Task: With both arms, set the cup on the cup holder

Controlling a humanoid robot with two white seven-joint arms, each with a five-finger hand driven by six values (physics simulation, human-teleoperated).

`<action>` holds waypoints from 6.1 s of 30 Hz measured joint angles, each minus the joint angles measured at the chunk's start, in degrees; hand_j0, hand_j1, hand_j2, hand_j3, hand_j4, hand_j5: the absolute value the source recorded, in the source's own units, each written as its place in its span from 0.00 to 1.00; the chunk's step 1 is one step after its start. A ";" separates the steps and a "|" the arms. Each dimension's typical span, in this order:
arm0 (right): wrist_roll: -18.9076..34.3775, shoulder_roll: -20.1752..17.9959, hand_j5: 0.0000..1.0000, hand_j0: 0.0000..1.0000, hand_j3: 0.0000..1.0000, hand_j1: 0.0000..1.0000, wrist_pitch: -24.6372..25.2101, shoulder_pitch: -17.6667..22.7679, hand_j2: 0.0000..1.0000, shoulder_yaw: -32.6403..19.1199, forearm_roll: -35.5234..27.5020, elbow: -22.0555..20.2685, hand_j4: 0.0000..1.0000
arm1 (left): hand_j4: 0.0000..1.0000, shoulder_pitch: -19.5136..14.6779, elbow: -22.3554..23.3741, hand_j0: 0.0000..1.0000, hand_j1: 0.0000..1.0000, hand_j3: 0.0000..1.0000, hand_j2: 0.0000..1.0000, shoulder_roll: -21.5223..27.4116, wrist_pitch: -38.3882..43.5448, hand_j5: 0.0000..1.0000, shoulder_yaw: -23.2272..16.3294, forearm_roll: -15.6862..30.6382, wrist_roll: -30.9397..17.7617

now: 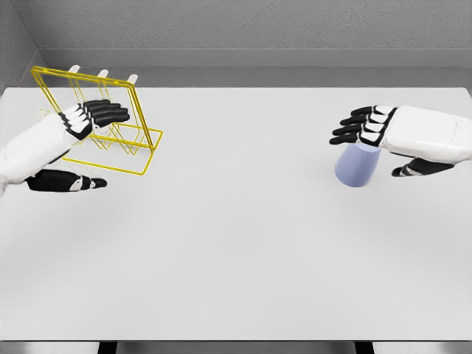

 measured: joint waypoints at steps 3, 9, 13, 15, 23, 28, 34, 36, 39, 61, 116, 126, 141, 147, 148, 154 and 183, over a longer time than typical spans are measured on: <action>0.00 0.17 1.00 1.00 1.00 1.00 0.00 0.09 1.00 -0.09 0.01 -0.02 1.00 | 1.00 -0.09 -0.11 1.00 1.00 1.00 1.00 -0.66 -0.03 1.00 -0.38 -0.35 0.02; -0.77 0.30 1.00 1.00 1.00 1.00 -0.02 -4.21 1.00 -0.30 -0.32 0.70 1.00 | 1.00 -0.36 -0.12 1.00 1.00 1.00 1.00 -2.43 -0.05 1.00 -0.49 -0.37 0.06; 10.31 5.04 1.00 1.00 1.00 1.00 -0.09 -9.30 1.00 -0.36 -0.47 6.26 1.00 | 1.00 -0.45 -0.11 1.00 1.00 1.00 1.00 -3.45 -0.05 1.00 -0.28 -0.31 0.07; 13.56 6.93 1.00 1.00 1.00 1.00 0.00 -11.07 1.00 -0.37 -0.54 8.67 1.00 | 1.00 -0.35 -0.11 1.00 1.00 1.00 1.00 -3.76 -0.05 1.00 -0.20 -0.29 0.07; 16.79 16.95 1.00 1.00 1.00 1.00 -0.02 -16.88 1.00 3.48 7.73 22.81 1.00 | 1.00 0.18 -0.10 1.00 1.00 1.00 1.00 -5.00 -0.05 1.00 -0.86 1.76 0.15; 16.99 18.83 1.00 1.00 1.00 1.00 -0.04 -17.14 1.00 5.93 13.61 27.59 1.00 | 1.00 -0.35 -0.10 1.00 1.00 1.00 1.00 -5.24 -0.04 1.00 -7.78 12.85 -0.76; 17.03 19.79 1.00 1.00 1.00 1.00 -0.06 -16.35 1.00 7.22 17.90 29.80 1.00 | 1.00 -0.88 -0.10 1.00 1.00 1.00 1.00 -6.06 1.42 1.00 -12.17 25.38 -10.87; 17.04 20.32 0.99 0.99 0.99 0.99 -0.06 -16.08 0.99 7.80 18.33 28.76 0.99 | 1.00 -1.05 -0.09 1.00 1.00 1.00 1.00 -6.91 5.10 1.00 -13.26 29.23 -12.70; 17.03 20.64 0.99 0.99 0.99 0.99 -0.04 -15.64 0.99 8.24 18.55 27.34 0.99 | 1.00 -2.02 0.10 1.00 1.00 1.00 1.00 -8.76 13.49 1.00 -14.63 34.49 -13.95; 17.03 20.99 0.85 0.85 0.85 0.85 -0.02 -15.03 0.85 12.00 20.81 26.68 0.85 | 1.00 -6.59 6.61 1.00 1.00 1.00 1.00 -20.69 41.38 1.00 -19.25 47.11 -14.66; 17.04 23.07 0.49 0.49 0.49 0.49 -0.09 -16.17 0.49 14.77 20.99 -0.02 0.49 | 1.00 -6.94 8.20 1.00 1.00 1.00 1.00 -20.40 38.84 1.00 -17.86 42.17 -14.31; 17.02 27.99 0.49 0.49 0.49 0.49 -0.08 -16.26 0.49 15.93 21.20 -0.03 0.49 | 1.00 -6.94 8.25 1.00 1.00 1.00 1.00 -20.40 38.85 1.00 -17.86 42.17 -14.31; 17.03 30.00 0.82 0.82 0.82 0.82 -0.04 -16.08 0.82 16.23 23.72 0.06 0.82 | 1.00 -6.94 8.35 1.00 1.00 1.00 1.00 -20.40 38.85 1.00 -17.70 42.18 -14.31; 17.03 30.08 0.97 0.97 0.97 0.97 -0.04 -16.08 0.97 16.14 23.90 0.06 0.97 | 1.00 -6.77 8.35 1.00 1.00 1.00 1.00 -20.40 38.85 1.00 -17.41 42.17 -14.31; 17.03 30.03 0.99 0.99 0.99 0.99 -0.03 -16.08 0.99 16.05 23.91 0.06 0.99 | 1.00 -6.77 8.35 1.00 1.00 1.00 1.00 -20.40 38.85 1.00 -17.39 42.17 -14.31; 17.04 28.46 1.00 1.00 1.00 1.00 -0.03 -16.08 1.00 12.58 23.56 0.06 1.00 | 1.00 -6.86 8.36 1.00 1.00 1.00 1.00 -20.40 38.85 1.00 -17.34 42.18 -14.30; 17.04 29.33 1.00 1.00 1.00 1.00 -0.07 18.28 1.00 -37.93 -0.45 9.95 1.00 | 1.00 -12.39 11.97 1.00 1.00 1.00 1.00 -32.07 40.02 1.00 -19.15 33.36 -13.92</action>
